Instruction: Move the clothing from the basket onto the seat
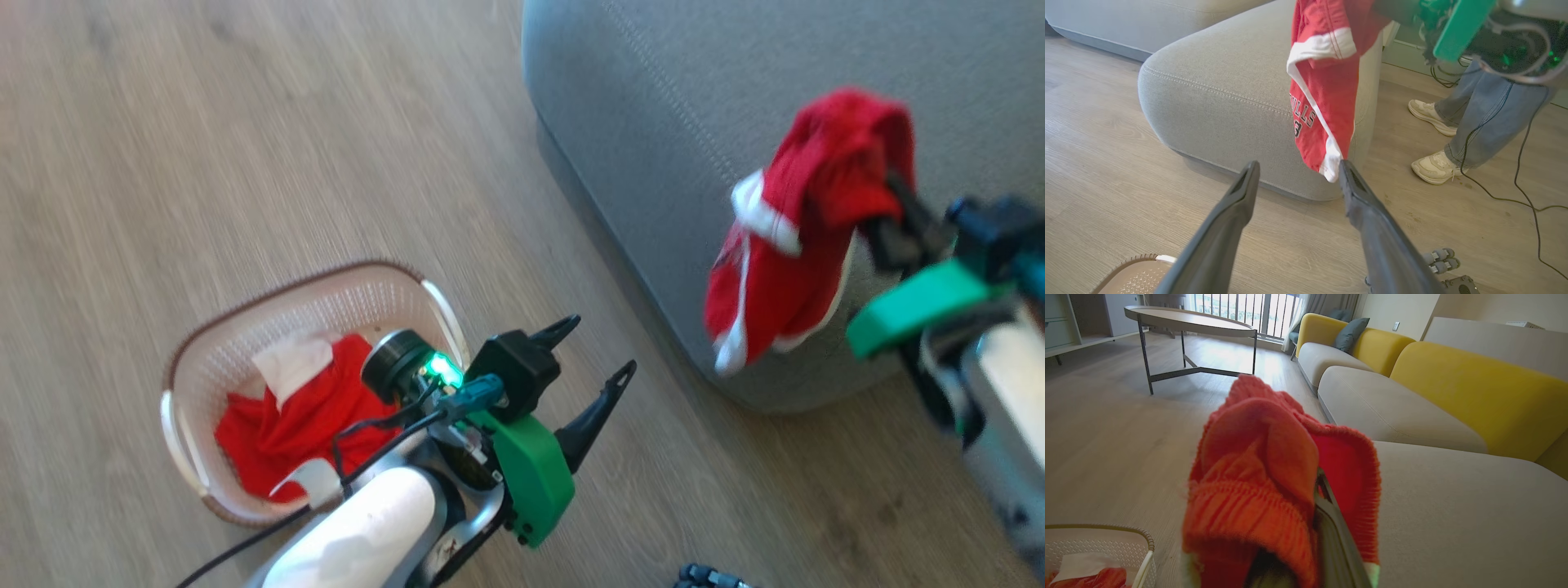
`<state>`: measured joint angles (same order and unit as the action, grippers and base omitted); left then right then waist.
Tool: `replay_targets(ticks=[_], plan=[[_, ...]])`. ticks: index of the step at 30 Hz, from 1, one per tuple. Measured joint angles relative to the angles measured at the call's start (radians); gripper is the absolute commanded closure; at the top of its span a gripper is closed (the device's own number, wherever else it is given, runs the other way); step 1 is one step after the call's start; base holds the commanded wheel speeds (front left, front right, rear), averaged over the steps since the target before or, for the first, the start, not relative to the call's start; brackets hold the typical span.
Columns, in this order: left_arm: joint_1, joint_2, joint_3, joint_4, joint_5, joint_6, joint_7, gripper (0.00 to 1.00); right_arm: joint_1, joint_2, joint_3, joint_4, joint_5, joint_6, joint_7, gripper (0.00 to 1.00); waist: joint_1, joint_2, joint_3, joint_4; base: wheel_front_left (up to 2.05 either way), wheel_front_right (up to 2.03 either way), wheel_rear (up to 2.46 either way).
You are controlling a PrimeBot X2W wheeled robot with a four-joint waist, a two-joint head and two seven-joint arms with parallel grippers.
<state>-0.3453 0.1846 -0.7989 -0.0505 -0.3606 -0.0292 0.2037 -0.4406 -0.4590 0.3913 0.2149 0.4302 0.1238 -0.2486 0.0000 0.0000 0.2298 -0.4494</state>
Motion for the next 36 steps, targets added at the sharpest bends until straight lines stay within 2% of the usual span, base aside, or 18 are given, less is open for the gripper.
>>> replay_targets(ticks=[4, 11, 20, 24, 30, 33, 36], plan=[[-0.039, 0.01, -0.008, -0.019, 0.018, -0.009, 0.034, 0.0, -0.139, 0.011, -0.026, 0.074, 0.025, 0.0, 0.0, 1.0, 0.0001, 0.0, 0.067, 0.008, 0.0, 0.0, 0.0], [-0.111, 0.032, -0.015, -0.051, 0.047, -0.015, 0.091, 0.0, -0.385, 0.02, -0.141, 0.258, 0.074, 0.0, 0.0, 1.0, 0.0003, 0.0, 0.197, 0.024, 0.0, 0.0, 0.0], [-0.125, 0.04, -0.029, -0.074, 0.063, -0.004, 0.11, 0.0, -0.671, -0.029, -0.317, 0.496, 0.114, 0.0, 0.001, 1.0, 0.0003, 0.0, 0.319, 0.084, 0.0, 0.0, 0.0], [-0.11, 0.04, -0.029, -0.076, 0.054, 0.017, 0.083, 0.0, -0.762, -0.075, -0.365, 0.582, 0.075, 0.0, 0.001, 1.0, 0.0001, 0.0, 0.343, 0.13, 0.0, 0.0, 0.0], [-0.078, 0.041, -0.02, -0.107, 0.056, 0.044, 0.077, 0.0, -0.925, -0.154, -0.528, 0.683, 0.023, 0.0, 0.0, 1.0, 0.0, 0.0, 0.414, 0.172, 0.0, 0.0, 0.0], [-0.094, 0.044, -0.003, -0.118, 0.063, 0.058, 0.077, 0.0, -0.952, -0.135, -0.589, 0.753, -0.042, 0.0, -0.009, 1.0, 0.0001, 0.0, 0.465, 0.182, 0.0, 0.0, 0.0], [-0.095, 0.059, 0.005, -0.126, 0.072, 0.074, 0.086, 0.0, -0.917, -0.08, -0.69, 0.857, -0.131, 0.0, -0.008, 1.0, 0.0001, 0.0, 0.509, 0.188, 0.0, 0.0, 0.0]])
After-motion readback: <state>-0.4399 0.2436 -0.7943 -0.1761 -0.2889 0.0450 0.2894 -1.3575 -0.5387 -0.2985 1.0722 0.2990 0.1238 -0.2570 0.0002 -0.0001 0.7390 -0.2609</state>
